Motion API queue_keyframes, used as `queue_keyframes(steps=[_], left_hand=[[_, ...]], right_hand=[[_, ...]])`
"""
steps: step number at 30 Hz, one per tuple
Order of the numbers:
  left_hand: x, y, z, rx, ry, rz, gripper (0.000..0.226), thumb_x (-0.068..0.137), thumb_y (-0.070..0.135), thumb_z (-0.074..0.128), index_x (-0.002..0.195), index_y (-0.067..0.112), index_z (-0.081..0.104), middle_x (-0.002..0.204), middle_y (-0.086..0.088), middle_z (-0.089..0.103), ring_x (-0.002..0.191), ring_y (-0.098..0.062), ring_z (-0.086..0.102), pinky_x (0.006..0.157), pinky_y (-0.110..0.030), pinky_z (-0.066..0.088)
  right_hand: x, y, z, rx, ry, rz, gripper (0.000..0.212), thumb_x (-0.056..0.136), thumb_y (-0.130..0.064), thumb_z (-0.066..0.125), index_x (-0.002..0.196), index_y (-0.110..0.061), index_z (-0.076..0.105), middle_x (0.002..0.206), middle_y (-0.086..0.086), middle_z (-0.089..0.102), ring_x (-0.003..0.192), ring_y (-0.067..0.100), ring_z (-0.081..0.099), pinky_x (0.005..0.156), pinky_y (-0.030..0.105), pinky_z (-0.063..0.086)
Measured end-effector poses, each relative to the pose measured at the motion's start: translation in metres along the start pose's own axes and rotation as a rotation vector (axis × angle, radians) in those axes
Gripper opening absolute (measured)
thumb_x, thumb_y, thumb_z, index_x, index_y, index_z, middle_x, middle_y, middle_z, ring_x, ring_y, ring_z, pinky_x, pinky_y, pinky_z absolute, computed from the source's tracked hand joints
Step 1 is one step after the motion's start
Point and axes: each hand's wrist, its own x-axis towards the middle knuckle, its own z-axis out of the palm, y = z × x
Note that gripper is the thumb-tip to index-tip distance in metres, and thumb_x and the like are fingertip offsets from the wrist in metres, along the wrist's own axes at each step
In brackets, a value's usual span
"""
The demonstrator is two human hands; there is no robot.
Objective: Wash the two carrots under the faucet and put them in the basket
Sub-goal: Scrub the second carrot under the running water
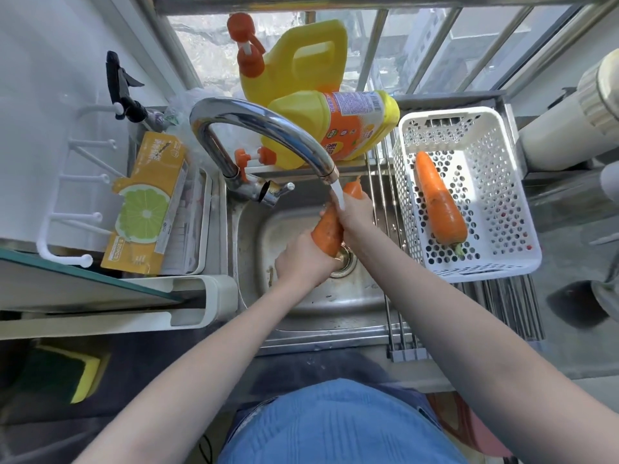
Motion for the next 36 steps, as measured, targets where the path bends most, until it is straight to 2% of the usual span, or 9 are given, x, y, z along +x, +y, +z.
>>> queue_keyframes(steps=[6, 9, 11, 16, 21, 24, 27, 31, 36], left_hand=[[-0.002, -0.008, -0.001, 0.158, 0.080, 0.004, 0.053, 0.069, 0.042, 0.073, 0.110, 0.019, 0.049, 0.102, -0.003, 0.065, 0.095, -0.029, 0.063, 0.071, -0.031, 0.042], [-0.004, -0.013, -0.004, -0.049, -0.060, -0.041, 0.045, 0.063, 0.041, 0.077, 0.095, 0.025, 0.050, 0.087, 0.004, 0.059, 0.083, -0.024, 0.060, 0.070, -0.030, 0.045], [-0.006, -0.015, -0.006, -0.302, -0.159, -0.072, 0.043, 0.052, 0.037, 0.079, 0.082, 0.025, 0.051, 0.082, 0.004, 0.061, 0.078, -0.020, 0.061, 0.072, -0.032, 0.050], [-0.021, -0.016, 0.001, -0.807, -0.291, -0.140, 0.049, 0.037, 0.021, 0.075, 0.084, 0.016, 0.061, 0.083, -0.008, 0.066, 0.071, -0.024, 0.062, 0.068, -0.033, 0.051], [-0.023, -0.025, -0.012, -0.956, -0.524, -0.103, 0.049, 0.053, 0.007, 0.071, 0.099, 0.010, 0.054, 0.084, -0.013, 0.063, 0.062, -0.025, 0.065, 0.068, -0.038, 0.056], [-0.018, -0.033, -0.020, -0.982, -0.674, -0.093, 0.062, 0.045, 0.010, 0.073, 0.104, 0.007, 0.053, 0.085, -0.013, 0.065, 0.062, -0.024, 0.066, 0.057, -0.031, 0.056], [-0.008, -0.044, -0.026, -0.998, -0.791, -0.091, 0.067, 0.045, 0.015, 0.074, 0.108, 0.002, 0.054, 0.084, -0.011, 0.068, 0.066, -0.025, 0.068, 0.058, -0.032, 0.056], [-0.002, -0.045, -0.024, -0.845, -0.585, -0.052, 0.073, 0.042, 0.024, 0.079, 0.109, 0.008, 0.056, 0.085, -0.007, 0.070, 0.073, -0.025, 0.068, 0.068, -0.036, 0.056], [-0.003, -0.026, -0.009, -0.337, -0.161, 0.043, 0.048, 0.060, 0.033, 0.081, 0.099, 0.030, 0.053, 0.095, 0.002, 0.067, 0.089, -0.022, 0.064, 0.081, -0.036, 0.053]], right_hand=[[0.005, 0.009, 0.001, -0.529, 0.191, -0.352, 0.031, 0.084, -0.024, 0.067, 0.107, -0.012, 0.050, 0.089, 0.000, 0.054, 0.076, 0.018, 0.051, 0.070, 0.027, 0.038], [0.009, 0.007, 0.006, -0.413, 0.122, -0.221, 0.027, 0.063, -0.033, 0.075, 0.079, -0.018, 0.059, 0.087, 0.008, 0.066, 0.079, 0.028, 0.066, 0.079, 0.038, 0.056], [0.012, 0.007, 0.004, -0.254, -0.021, -0.106, 0.023, 0.068, -0.031, 0.077, 0.071, -0.016, 0.059, 0.071, 0.013, 0.064, 0.062, 0.029, 0.065, 0.070, 0.046, 0.059], [0.004, -0.008, 0.003, 0.102, -0.404, 0.188, 0.043, 0.096, -0.037, 0.054, 0.061, -0.011, 0.053, 0.051, 0.006, 0.052, 0.043, 0.019, 0.051, 0.051, 0.026, 0.049], [-0.004, -0.012, 0.002, 0.323, -0.608, 0.193, 0.062, 0.101, -0.036, 0.039, 0.047, -0.013, 0.059, 0.043, 0.001, 0.046, 0.038, 0.014, 0.047, 0.049, 0.021, 0.047], [-0.010, -0.010, 0.000, 0.456, -0.656, 0.212, 0.062, 0.099, -0.051, 0.035, 0.060, -0.014, 0.065, 0.045, 0.000, 0.047, 0.039, 0.011, 0.049, 0.051, 0.022, 0.049], [-0.013, -0.003, 0.001, 0.665, -0.680, 0.284, 0.062, 0.091, -0.070, 0.029, 0.096, -0.016, 0.059, 0.063, 0.003, 0.065, 0.055, 0.017, 0.064, 0.068, 0.034, 0.058], [-0.006, 0.008, -0.009, 0.511, -0.673, 0.270, 0.097, 0.082, -0.082, 0.006, 0.144, -0.017, 0.042, 0.119, 0.015, 0.067, 0.098, 0.034, 0.068, 0.089, 0.047, 0.048], [-0.005, 0.021, -0.026, 0.470, -0.560, 0.229, 0.103, 0.081, -0.083, 0.001, 0.144, -0.014, 0.043, 0.132, 0.019, 0.058, 0.112, 0.036, 0.062, 0.091, 0.046, 0.049]])
